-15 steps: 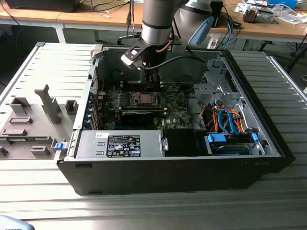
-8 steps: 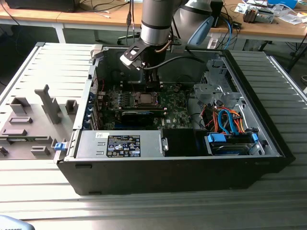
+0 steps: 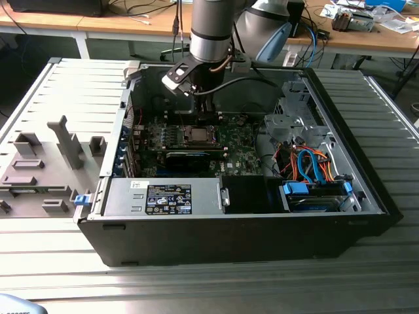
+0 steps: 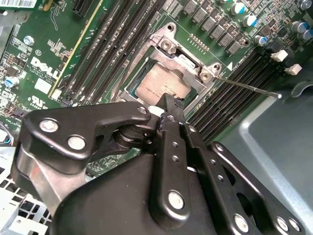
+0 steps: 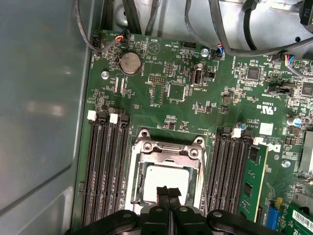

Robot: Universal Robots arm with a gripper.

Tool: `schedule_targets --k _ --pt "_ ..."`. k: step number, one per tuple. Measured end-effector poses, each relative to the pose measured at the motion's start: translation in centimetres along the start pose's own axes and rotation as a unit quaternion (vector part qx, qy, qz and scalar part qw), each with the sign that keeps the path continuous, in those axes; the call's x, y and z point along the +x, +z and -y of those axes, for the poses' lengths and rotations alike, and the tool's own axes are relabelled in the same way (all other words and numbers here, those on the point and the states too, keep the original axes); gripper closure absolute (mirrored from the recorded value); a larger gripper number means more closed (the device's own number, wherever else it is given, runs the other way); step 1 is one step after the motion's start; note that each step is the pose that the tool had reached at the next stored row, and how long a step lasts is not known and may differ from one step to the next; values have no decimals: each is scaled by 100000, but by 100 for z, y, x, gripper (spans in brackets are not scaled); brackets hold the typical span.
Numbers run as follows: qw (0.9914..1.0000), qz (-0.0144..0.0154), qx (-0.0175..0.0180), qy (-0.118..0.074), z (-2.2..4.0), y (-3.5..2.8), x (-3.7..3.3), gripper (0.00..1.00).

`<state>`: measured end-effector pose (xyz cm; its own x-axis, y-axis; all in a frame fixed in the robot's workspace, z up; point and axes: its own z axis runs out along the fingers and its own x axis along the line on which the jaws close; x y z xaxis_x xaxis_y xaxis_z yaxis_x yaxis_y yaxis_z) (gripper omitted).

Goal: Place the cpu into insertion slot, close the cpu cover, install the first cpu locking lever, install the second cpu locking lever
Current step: 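Close the cpu cover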

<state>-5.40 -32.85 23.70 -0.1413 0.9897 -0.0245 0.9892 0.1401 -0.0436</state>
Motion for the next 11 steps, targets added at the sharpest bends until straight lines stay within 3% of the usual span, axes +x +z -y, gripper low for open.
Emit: schedule_targets --k 11 --pt "100000 2 2 2 54 13 8 89"
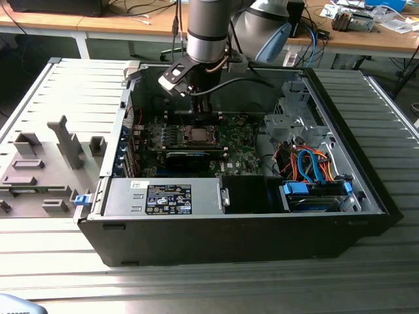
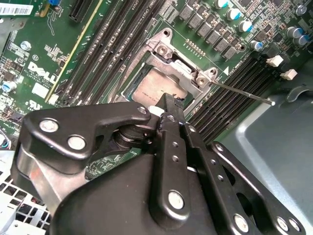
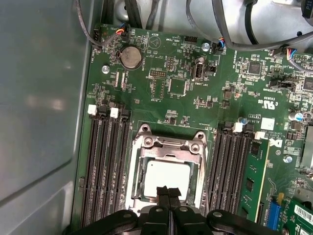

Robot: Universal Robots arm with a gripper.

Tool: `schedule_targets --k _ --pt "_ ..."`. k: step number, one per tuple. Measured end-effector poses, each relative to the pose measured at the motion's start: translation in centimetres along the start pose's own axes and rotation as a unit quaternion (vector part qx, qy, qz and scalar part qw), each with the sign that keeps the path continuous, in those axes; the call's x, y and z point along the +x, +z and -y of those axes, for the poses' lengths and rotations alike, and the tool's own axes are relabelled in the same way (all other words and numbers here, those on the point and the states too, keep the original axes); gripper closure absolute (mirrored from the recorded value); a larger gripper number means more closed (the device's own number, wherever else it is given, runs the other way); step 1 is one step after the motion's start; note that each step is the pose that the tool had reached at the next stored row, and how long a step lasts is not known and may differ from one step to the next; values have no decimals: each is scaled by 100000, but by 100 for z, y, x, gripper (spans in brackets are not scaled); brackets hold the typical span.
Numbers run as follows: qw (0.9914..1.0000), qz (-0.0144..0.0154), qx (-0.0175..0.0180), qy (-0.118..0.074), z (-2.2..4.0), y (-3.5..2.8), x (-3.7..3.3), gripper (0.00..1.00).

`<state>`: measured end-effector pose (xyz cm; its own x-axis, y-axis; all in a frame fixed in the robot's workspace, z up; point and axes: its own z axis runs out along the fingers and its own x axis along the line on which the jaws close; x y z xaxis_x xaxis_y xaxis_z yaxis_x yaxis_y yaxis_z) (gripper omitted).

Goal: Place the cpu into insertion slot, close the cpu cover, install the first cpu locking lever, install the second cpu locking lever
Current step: 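Close the cpu cover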

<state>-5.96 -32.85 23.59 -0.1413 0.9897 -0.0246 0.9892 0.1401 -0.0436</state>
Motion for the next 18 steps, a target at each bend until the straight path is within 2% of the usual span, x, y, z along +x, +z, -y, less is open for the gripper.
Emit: schedule_targets --k 18 --pt "100000 0 -1 2 59 19 9 89"
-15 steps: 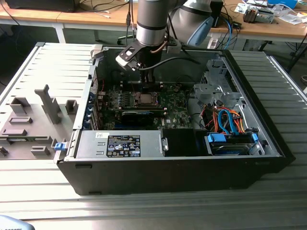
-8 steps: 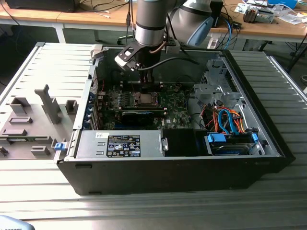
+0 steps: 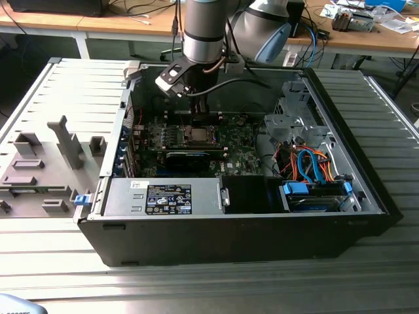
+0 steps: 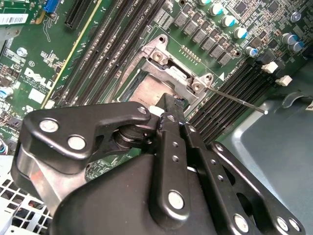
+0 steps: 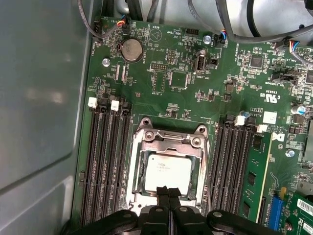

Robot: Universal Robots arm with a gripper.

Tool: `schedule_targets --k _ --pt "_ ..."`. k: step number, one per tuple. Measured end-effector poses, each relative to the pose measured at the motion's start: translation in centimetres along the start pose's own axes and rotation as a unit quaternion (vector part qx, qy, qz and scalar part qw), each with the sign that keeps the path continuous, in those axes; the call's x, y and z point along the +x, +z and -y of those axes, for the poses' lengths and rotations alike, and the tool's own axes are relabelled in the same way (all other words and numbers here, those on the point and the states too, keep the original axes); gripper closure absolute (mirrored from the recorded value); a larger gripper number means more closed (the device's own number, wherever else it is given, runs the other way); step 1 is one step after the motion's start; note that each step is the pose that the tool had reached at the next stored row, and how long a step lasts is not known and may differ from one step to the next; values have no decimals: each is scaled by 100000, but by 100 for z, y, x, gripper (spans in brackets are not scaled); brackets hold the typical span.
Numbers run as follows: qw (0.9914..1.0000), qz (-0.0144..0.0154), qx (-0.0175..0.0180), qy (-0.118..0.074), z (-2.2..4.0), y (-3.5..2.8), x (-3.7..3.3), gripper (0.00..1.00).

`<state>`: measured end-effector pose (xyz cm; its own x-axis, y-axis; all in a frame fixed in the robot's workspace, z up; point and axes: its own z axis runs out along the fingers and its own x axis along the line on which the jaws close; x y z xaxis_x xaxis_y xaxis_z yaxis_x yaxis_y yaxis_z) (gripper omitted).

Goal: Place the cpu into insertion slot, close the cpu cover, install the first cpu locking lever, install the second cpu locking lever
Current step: 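Close the cpu cover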

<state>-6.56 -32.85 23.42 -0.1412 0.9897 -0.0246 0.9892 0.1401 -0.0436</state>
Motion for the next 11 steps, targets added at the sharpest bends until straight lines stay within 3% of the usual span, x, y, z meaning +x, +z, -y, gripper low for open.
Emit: schedule_targets --k 11 --pt "100000 3 4 -3 30 10 4 89"
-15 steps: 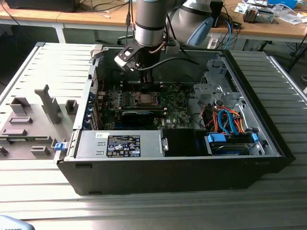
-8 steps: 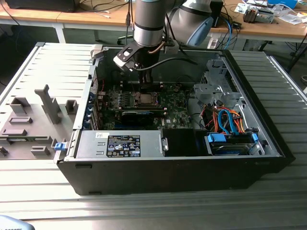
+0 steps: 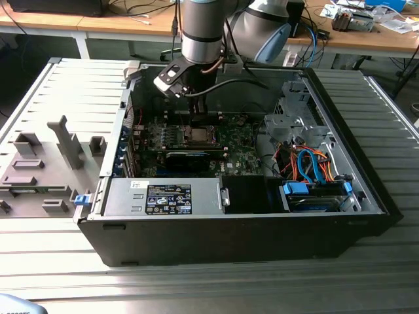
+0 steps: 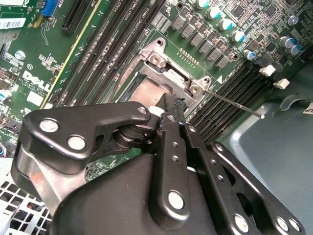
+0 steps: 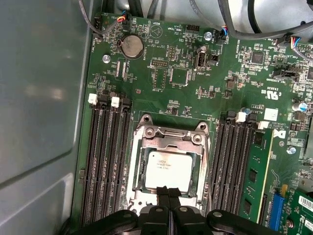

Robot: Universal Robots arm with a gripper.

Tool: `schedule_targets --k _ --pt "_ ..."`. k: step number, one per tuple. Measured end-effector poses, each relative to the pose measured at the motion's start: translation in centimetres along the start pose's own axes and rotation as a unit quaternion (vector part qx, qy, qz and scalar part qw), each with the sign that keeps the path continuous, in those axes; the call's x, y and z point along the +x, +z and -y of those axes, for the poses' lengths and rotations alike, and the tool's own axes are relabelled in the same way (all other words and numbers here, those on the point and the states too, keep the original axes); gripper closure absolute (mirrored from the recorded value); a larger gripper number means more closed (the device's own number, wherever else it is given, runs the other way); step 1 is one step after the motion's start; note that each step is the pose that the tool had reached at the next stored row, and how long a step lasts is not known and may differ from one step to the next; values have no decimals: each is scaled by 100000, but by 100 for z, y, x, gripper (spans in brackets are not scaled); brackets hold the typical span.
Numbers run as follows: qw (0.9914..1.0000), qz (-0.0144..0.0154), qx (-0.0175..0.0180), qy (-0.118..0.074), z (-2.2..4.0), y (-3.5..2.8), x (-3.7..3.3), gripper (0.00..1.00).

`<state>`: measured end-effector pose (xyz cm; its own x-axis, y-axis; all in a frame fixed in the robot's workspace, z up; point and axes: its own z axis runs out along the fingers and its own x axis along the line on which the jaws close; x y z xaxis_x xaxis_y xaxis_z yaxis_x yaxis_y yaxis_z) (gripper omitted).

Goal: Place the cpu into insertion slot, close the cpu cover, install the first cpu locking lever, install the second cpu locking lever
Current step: 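Close the cpu cover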

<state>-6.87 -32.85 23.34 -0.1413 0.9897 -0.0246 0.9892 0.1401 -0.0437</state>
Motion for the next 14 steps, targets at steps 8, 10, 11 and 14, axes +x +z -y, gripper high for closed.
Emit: schedule_targets --k 8,10,11,14 --pt "100000 -4 -5 4 23 8 4 89" --pt "100000 -4 -3 -5 27 9 4 89" --pt "100000 2 -3 -2 29 10 5 89" --pt "100000 -1 -2 5 36 12 6 89"
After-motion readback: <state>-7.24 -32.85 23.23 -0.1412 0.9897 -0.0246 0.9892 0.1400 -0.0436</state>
